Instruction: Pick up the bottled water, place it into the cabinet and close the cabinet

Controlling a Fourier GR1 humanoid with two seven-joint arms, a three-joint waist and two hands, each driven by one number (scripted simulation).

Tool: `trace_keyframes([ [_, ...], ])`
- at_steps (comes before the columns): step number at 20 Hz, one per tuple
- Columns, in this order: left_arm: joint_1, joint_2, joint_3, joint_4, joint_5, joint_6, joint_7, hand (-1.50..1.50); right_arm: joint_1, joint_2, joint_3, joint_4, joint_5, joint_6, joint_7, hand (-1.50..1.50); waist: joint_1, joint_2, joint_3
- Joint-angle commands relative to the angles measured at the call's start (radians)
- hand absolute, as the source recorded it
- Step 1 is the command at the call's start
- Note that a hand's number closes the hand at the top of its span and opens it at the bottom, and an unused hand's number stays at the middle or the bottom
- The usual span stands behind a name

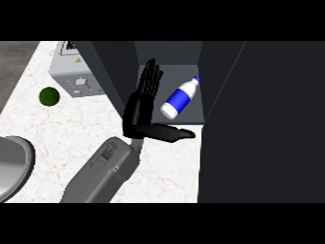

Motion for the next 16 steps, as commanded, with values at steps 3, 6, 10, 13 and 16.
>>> trace_keyframes([
  [3, 0.141, 0.004, -0.059, -0.192, -0.016, -0.033, 0.020, -1.50, 0.070, -0.046, -0.015, -0.167, -0.028, 0.015, 0.049, -1.50, -0.002, -0.001, 0.000],
  [6, 0.267, 0.039, -0.122, -0.344, -0.040, -0.015, 0.060, -1.50, 0.032, -0.050, -0.005, -0.121, 0.038, 0.018, 0.045, -1.50, 0.006, -0.002, 0.000],
  [10, 0.369, 0.107, -0.132, -0.424, -0.011, -0.074, 0.076, 1.50, 0.048, -0.114, 0.064, -0.085, 0.140, 0.110, -0.033, 1.50, 0.001, -0.006, 0.000],
  [13, 0.393, 0.162, -0.098, -0.492, 0.004, -0.071, 0.126, 1.50, 0.076, -0.185, 0.061, -0.094, 0.165, 0.165, -0.035, 1.50, -0.003, -0.006, 0.000],
  [16, 0.477, 0.207, -0.086, -0.535, 0.000, -0.085, 0.088, 1.50, 0.095, -0.220, 0.120, -0.157, 0.194, 0.193, -0.029, 1.50, -0.002, -0.007, -0.001],
])
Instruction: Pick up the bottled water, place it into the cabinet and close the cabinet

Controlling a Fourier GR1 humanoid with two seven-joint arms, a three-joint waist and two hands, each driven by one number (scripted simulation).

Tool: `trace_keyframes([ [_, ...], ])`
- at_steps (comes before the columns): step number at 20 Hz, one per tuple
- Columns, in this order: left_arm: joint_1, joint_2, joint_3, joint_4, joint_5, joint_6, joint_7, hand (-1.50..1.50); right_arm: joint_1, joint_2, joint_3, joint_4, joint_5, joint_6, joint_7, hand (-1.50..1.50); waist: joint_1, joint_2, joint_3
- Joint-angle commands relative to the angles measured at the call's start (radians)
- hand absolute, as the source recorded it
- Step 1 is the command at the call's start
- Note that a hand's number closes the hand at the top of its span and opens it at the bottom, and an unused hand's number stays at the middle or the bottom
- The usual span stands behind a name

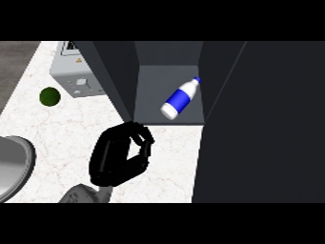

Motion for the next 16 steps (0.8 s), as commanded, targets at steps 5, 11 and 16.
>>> trace_keyframes([
  [5, 0.220, 0.149, 0.062, -0.207, 0.031, -0.034, -0.024, -1.50, 0.011, -0.120, 0.027, -0.169, 0.132, 0.081, -0.012, 1.50, 0.007, -0.006, -0.001],
  [11, 0.331, 0.223, 0.167, -0.282, 0.146, -0.119, -0.035, -1.50, 0.002, -0.163, 0.176, -0.198, 0.193, 0.094, 0.051, 1.50, 0.016, -0.005, -0.004],
  [16, 0.402, 0.259, 0.207, -0.308, 0.191, -0.160, -0.038, -1.50, -0.086, -0.191, 0.313, -0.206, 0.234, 0.117, 0.090, 1.50, 0.020, -0.012, -0.008],
])
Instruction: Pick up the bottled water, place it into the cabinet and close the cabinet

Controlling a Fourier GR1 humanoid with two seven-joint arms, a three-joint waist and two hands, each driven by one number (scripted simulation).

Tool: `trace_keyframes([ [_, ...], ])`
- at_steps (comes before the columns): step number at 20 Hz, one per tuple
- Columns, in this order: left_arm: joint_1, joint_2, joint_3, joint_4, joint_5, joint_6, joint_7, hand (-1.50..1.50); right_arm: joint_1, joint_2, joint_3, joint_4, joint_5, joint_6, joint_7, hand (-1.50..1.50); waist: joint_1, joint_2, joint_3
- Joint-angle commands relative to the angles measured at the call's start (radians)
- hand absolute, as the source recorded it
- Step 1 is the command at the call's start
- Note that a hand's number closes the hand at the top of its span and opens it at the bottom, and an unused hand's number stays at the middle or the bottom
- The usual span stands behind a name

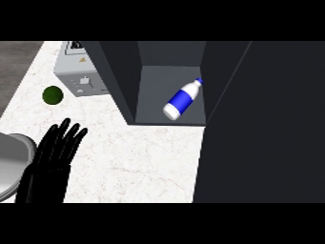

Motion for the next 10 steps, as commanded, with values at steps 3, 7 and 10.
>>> trace_keyframes([
  [3, 0.080, 0.063, 0.084, -0.040, 0.079, -0.058, 0.003, -1.50, -0.088, -0.068, 0.121, -0.200, 0.197, 0.031, 0.132, 1.50, 0.017, -0.002, -0.005],
  [7, 0.119, 0.112, 0.114, -0.065, 0.108, -0.106, 0.014, -1.50, -0.150, -0.083, 0.170, -0.165, 0.190, 0.026, 0.159, 1.50, 0.042, -0.003, -0.008],
  [10, 0.145, 0.124, 0.122, -0.112, 0.122, -0.117, 0.018, -1.50, -0.147, -0.019, 0.253, -0.142, 0.136, -0.041, 0.197, 1.50, 0.051, 0.005, -0.007],
])
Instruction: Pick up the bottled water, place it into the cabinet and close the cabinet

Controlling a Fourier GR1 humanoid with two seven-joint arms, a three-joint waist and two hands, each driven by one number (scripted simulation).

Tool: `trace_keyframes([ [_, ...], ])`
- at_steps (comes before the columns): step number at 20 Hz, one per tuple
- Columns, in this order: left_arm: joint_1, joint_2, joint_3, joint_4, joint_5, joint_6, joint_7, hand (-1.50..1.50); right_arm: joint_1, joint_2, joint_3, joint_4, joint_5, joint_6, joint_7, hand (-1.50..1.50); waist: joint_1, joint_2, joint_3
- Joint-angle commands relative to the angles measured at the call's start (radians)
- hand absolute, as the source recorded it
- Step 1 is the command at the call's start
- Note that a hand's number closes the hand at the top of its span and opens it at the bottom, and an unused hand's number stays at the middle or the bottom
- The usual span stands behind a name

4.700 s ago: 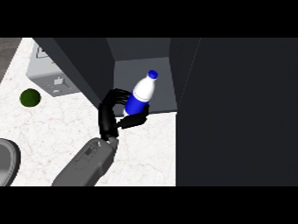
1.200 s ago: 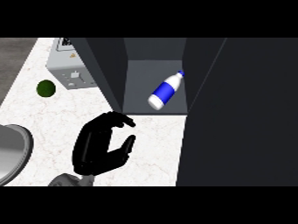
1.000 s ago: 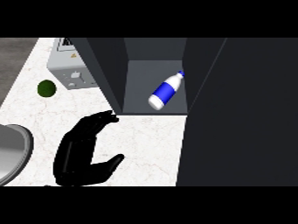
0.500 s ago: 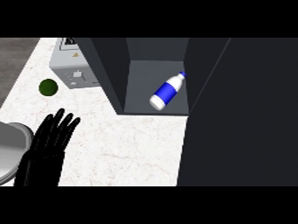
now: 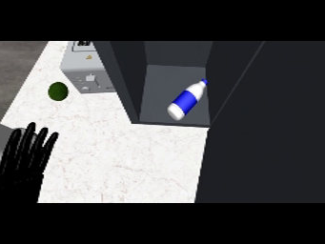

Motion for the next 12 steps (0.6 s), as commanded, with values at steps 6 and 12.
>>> trace_keyframes([
  [6, 0.070, 0.089, 0.076, -0.028, 0.072, -0.119, 0.005, -1.50, -0.094, 0.081, 0.270, -0.075, 0.025, -0.018, 0.131, 1.50, 0.056, 0.021, -0.001],
  [12, 0.090, 0.120, 0.106, -0.037, 0.118, -0.180, 0.014, -1.50, -0.168, 0.096, 0.255, -0.039, 0.003, -0.035, 0.190, 1.50, 0.094, 0.033, -0.002],
])
